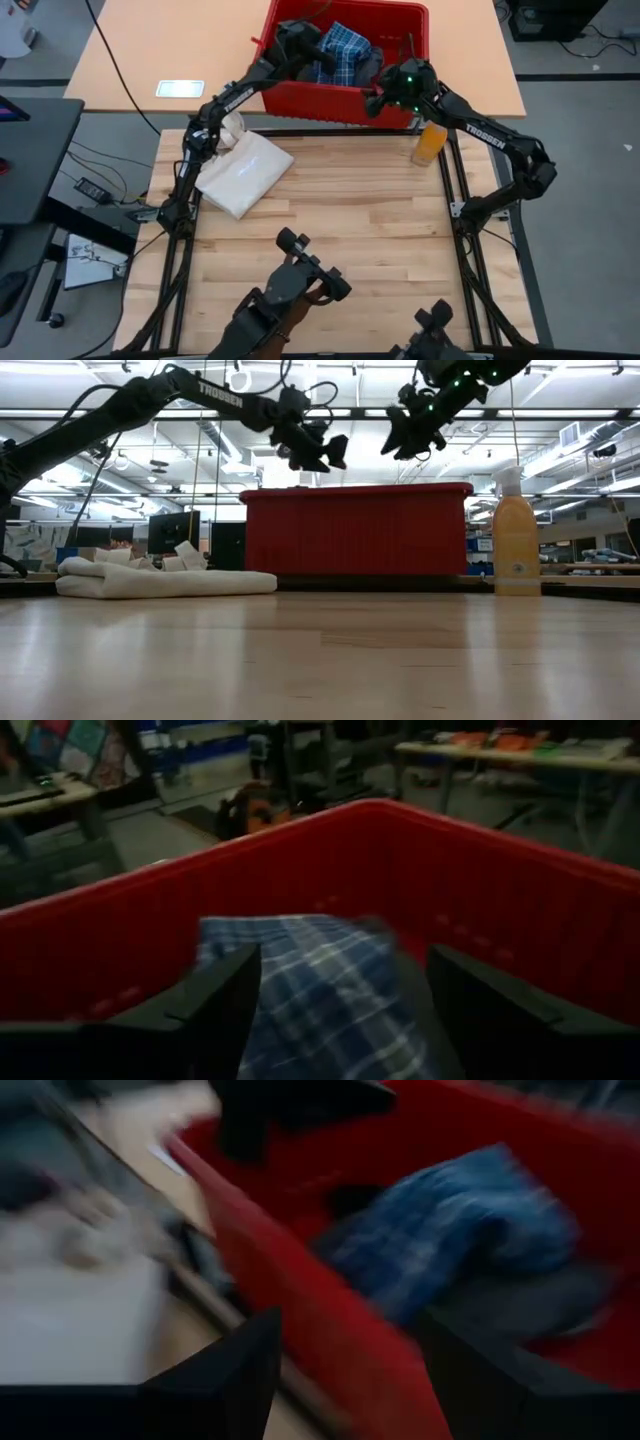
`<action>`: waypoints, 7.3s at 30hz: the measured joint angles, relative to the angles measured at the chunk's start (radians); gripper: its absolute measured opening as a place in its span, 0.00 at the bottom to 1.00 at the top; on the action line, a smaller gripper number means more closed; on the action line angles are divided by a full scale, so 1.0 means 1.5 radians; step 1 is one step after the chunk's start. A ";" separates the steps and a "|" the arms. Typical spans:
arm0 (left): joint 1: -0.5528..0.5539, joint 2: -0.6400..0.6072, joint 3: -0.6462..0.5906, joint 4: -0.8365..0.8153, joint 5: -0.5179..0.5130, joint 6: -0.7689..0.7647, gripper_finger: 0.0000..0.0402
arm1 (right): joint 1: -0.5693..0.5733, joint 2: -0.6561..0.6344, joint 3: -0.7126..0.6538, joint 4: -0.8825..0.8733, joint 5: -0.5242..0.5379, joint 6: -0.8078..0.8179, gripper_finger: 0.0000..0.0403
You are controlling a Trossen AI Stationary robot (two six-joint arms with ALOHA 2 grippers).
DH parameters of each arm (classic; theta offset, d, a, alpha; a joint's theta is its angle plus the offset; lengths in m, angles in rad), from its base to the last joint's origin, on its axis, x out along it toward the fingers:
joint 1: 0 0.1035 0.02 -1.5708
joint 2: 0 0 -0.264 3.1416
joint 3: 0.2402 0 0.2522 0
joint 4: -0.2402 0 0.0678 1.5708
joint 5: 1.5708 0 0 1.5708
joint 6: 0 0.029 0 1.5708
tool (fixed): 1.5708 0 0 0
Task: Fold Laundry from Bin
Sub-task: Remove the blue shorts from the red organizer bin
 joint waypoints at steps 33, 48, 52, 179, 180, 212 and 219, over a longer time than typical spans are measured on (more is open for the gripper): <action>0.019 -0.089 -0.024 -0.175 0.063 0.072 0.72 | -0.020 0.064 -0.002 -0.201 0.083 -0.402 0.06; 0.063 -0.089 -0.024 -0.301 0.070 0.029 0.72 | -0.037 -0.042 -0.001 -0.107 0.068 -0.175 0.16; 0.095 -0.089 -0.024 -0.306 0.029 -0.038 0.72 | -0.088 -0.077 0.001 -0.096 0.081 -0.085 0.27; -0.021 0.140 -0.022 0.013 -0.157 -0.041 0.77 | 0.110 -0.056 0.095 -0.105 0.142 0.123 0.49; -0.016 0.143 -0.022 0.011 -0.143 -0.041 0.74 | 0.110 -0.056 0.095 -0.105 0.147 0.123 0.49; 0.039 -0.003 -0.027 0.010 0.079 -0.059 0.06 | 0.083 -0.076 0.095 -0.089 0.232 0.075 0.49; 0.044 -0.101 -0.025 -0.089 0.266 -0.004 0.06 | 0.034 -0.155 0.095 -0.170 0.171 0.121 0.49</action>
